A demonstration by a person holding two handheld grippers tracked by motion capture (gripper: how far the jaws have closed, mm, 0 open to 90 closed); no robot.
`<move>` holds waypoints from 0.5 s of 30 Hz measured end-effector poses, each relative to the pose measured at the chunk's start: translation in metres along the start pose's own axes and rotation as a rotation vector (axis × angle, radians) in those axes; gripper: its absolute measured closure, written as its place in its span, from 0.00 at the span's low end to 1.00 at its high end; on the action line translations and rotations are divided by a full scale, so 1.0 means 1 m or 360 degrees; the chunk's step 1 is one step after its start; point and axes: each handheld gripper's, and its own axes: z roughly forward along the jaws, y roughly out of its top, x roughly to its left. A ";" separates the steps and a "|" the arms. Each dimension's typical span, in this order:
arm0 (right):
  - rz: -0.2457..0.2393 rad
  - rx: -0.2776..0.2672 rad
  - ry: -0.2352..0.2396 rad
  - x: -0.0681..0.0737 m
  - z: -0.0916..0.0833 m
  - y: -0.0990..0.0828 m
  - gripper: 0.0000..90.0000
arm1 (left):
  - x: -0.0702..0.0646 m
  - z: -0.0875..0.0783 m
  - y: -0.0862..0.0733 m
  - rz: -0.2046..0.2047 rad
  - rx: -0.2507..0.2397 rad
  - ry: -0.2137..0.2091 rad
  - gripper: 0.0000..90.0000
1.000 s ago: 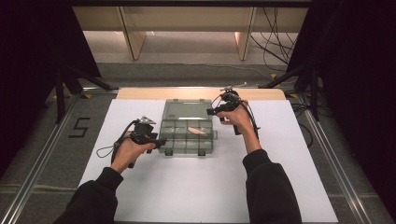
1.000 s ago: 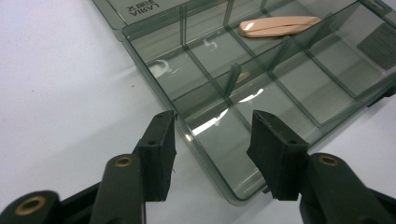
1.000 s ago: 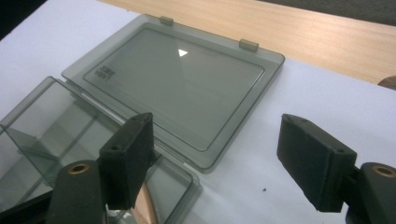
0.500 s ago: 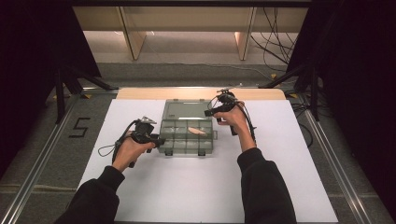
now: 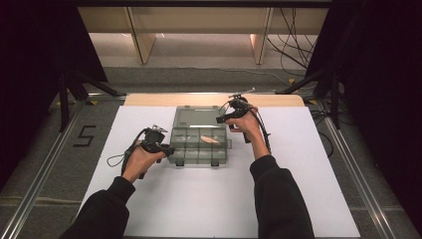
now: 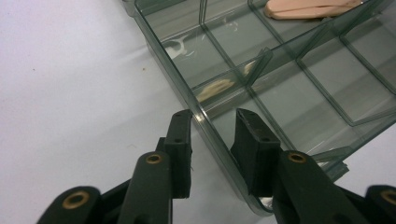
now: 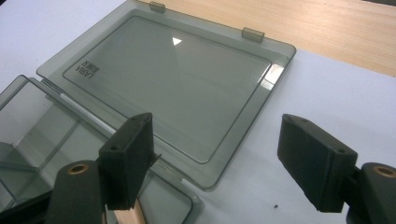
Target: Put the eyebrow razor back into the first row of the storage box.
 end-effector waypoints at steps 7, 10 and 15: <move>0.0002 0.0014 0.0010 0.003 0.005 0.002 0.31 | -0.002 0.001 0.000 -0.0032 -0.0017 0.0020 0.77; 0.0008 0.0013 -0.0005 0.003 0.007 0.001 0.31 | -0.003 0.002 0.000 -0.0059 -0.0032 0.0019 0.77; 0.0052 -0.0002 -0.0037 0.000 0.011 0.001 0.31 | -0.004 0.002 0.000 -0.0050 -0.0023 0.0027 0.77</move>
